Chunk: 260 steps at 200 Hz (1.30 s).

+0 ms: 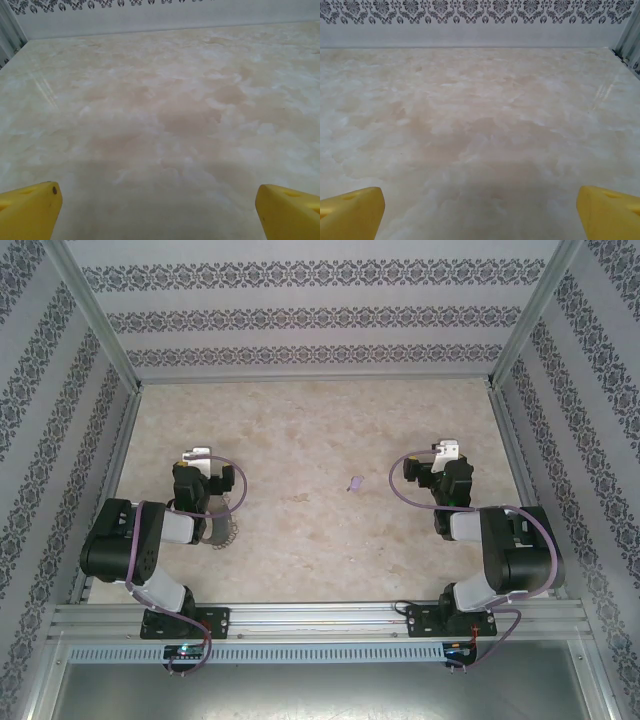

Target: Put the keys on the keyring

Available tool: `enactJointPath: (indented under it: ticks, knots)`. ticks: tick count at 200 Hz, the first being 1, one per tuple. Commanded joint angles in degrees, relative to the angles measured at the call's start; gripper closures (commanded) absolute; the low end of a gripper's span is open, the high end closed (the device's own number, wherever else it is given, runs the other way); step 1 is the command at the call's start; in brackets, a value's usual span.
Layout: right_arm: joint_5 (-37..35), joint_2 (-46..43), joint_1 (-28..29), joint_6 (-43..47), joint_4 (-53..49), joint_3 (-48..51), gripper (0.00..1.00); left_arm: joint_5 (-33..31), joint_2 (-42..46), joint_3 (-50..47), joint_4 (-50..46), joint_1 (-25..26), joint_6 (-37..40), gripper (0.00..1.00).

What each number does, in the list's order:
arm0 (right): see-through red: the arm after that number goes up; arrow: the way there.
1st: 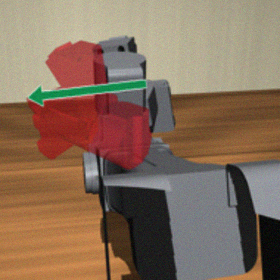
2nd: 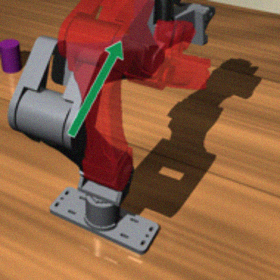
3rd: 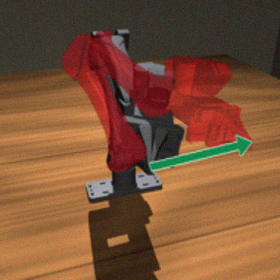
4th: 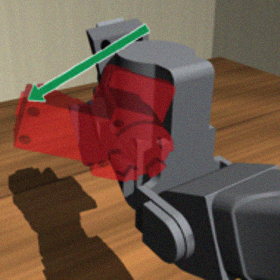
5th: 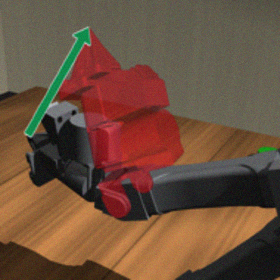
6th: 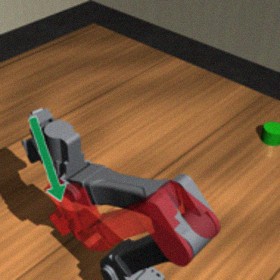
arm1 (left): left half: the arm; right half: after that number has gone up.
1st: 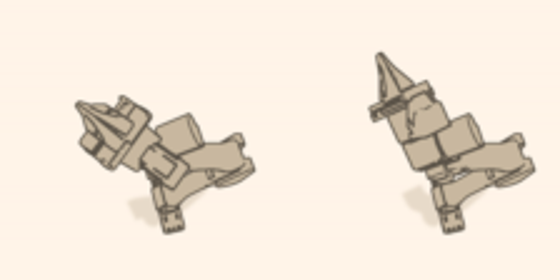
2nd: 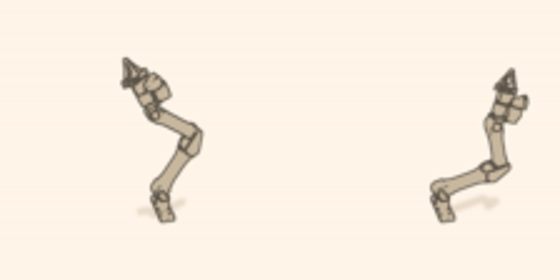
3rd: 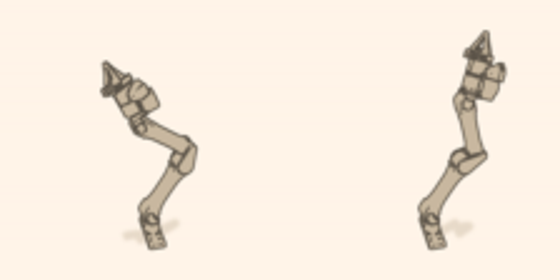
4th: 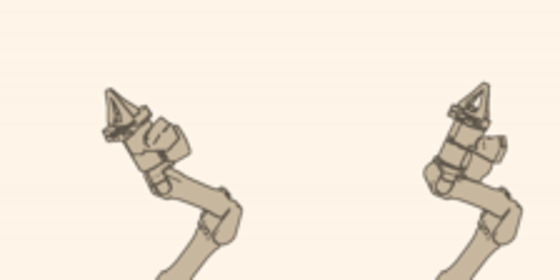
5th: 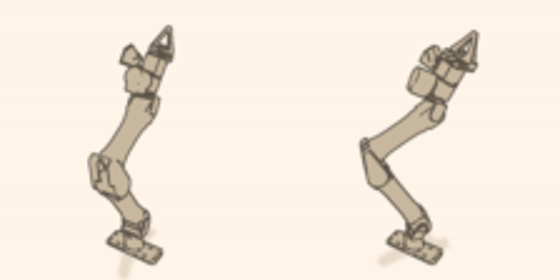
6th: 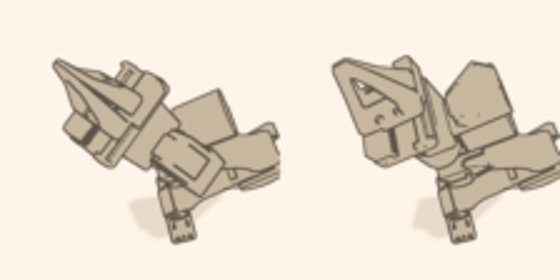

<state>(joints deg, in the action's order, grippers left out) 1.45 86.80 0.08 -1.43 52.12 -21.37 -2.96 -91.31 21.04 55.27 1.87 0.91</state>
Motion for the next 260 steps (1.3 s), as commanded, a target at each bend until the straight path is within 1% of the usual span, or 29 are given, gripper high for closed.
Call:
enactJointPath:
  ticks: [1, 152, 211, 260]
  knots:
    - [1.33, 0.66, -0.85, -1.03, 1.04, -0.52, 0.02, 0.94, 0.43, 0.41, -0.02, -0.37, 0.50, 0.00]
    - [1.36, 0.65, -0.78, -0.97, 1.14, -0.43, 0.02, 0.81, 0.43, 0.24, 0.23, -0.37, 0.59, 0.00]
    - [1.28, 0.72, -0.78, -0.98, 1.14, -0.43, 0.02, 2.85, 0.44, -0.31, 1.16, -0.29, 1.32, 0.00]
    - [1.27, 0.69, -0.76, -1.11, 1.21, -0.43, 0.02, 3.06, 0.47, -0.21, 0.90, -0.33, 1.29, 0.00]
